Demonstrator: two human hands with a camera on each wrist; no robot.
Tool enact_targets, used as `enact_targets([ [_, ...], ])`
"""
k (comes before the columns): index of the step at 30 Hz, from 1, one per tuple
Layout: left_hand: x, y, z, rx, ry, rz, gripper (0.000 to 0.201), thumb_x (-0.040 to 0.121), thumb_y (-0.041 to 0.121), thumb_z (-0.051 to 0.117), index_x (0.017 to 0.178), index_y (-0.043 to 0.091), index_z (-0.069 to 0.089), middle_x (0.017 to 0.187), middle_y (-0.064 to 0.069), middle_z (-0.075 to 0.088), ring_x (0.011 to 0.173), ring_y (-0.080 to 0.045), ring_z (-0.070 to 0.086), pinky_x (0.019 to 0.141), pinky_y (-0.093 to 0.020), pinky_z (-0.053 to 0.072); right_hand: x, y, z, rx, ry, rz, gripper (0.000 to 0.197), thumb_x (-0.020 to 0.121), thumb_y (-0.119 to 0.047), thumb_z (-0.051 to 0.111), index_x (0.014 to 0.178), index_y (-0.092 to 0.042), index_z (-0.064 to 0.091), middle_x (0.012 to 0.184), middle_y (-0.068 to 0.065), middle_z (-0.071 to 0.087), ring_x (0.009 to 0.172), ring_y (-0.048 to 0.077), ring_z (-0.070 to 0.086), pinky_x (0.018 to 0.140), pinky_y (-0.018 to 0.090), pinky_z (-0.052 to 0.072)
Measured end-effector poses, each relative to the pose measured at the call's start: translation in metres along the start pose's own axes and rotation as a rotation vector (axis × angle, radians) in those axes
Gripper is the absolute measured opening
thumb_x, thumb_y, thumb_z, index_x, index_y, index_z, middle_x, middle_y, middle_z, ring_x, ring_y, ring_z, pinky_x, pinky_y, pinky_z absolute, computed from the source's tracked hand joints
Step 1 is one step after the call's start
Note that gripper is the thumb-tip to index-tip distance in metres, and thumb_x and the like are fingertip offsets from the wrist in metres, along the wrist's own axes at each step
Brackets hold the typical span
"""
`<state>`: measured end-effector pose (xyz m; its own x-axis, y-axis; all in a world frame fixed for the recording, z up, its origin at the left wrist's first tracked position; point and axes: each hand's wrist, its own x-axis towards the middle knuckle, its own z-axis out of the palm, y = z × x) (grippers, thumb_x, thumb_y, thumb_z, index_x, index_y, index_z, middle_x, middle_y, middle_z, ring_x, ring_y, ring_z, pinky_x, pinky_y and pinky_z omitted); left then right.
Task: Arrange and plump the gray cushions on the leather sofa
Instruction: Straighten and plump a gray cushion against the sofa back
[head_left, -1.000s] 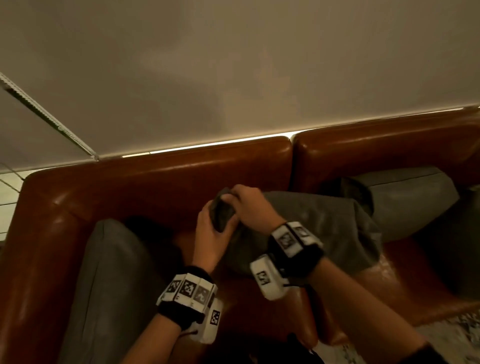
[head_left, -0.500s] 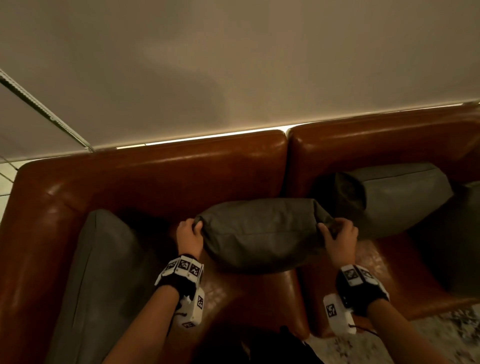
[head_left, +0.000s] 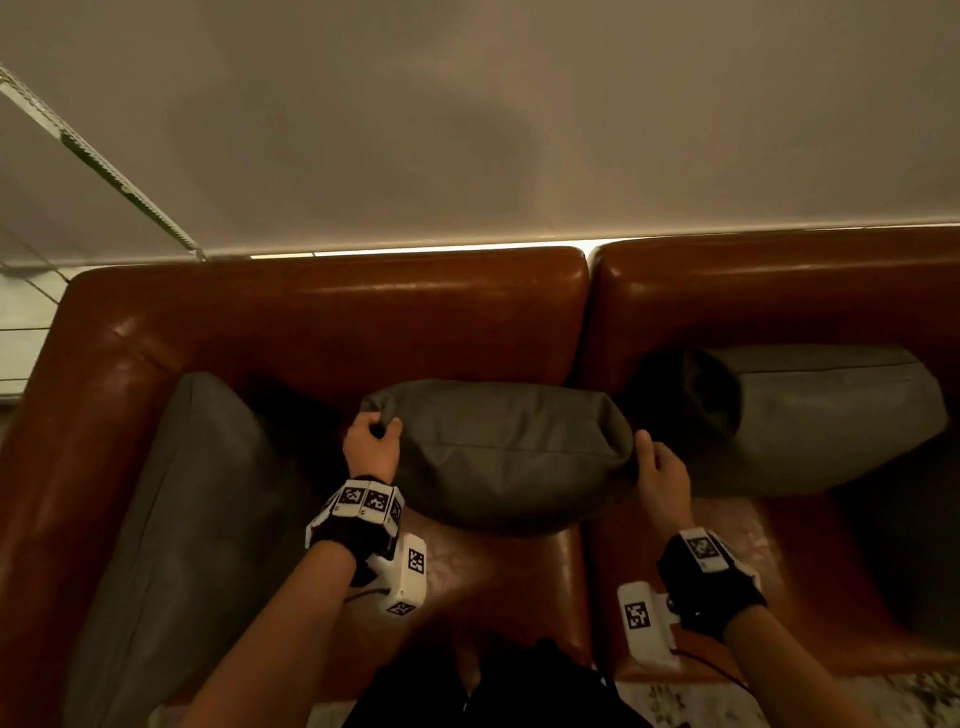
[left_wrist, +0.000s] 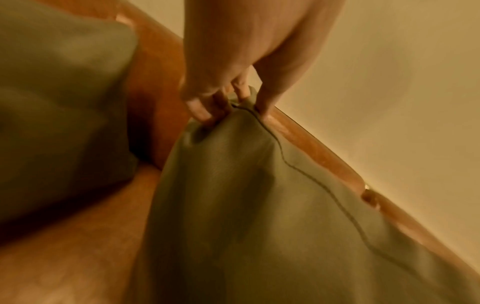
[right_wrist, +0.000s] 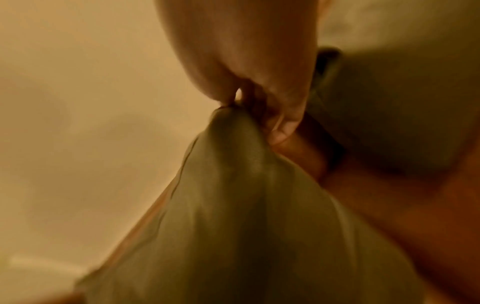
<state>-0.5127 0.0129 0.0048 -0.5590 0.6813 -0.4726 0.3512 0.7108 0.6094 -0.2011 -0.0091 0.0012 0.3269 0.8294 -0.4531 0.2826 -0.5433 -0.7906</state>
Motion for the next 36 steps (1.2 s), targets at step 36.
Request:
enact_targets([
  [36, -0.006, -0.025, -0.029, 0.015, 0.059, 0.275, 0.04, 0.092, 0.032, 0.054, 0.108, -0.002, 0.062, 0.104, -0.023, 0.066, 0.101, -0.036, 0.06, 0.087, -0.038, 0.046, 0.033, 0.021, -0.05, -0.17, 0.151, 0.104, 0.04, 0.085, -0.039, 0.063, 0.092, 0.0, 0.07, 0.08, 0.017, 0.068, 0.081, 0.033, 0.066, 0.084, 0.048, 0.054],
])
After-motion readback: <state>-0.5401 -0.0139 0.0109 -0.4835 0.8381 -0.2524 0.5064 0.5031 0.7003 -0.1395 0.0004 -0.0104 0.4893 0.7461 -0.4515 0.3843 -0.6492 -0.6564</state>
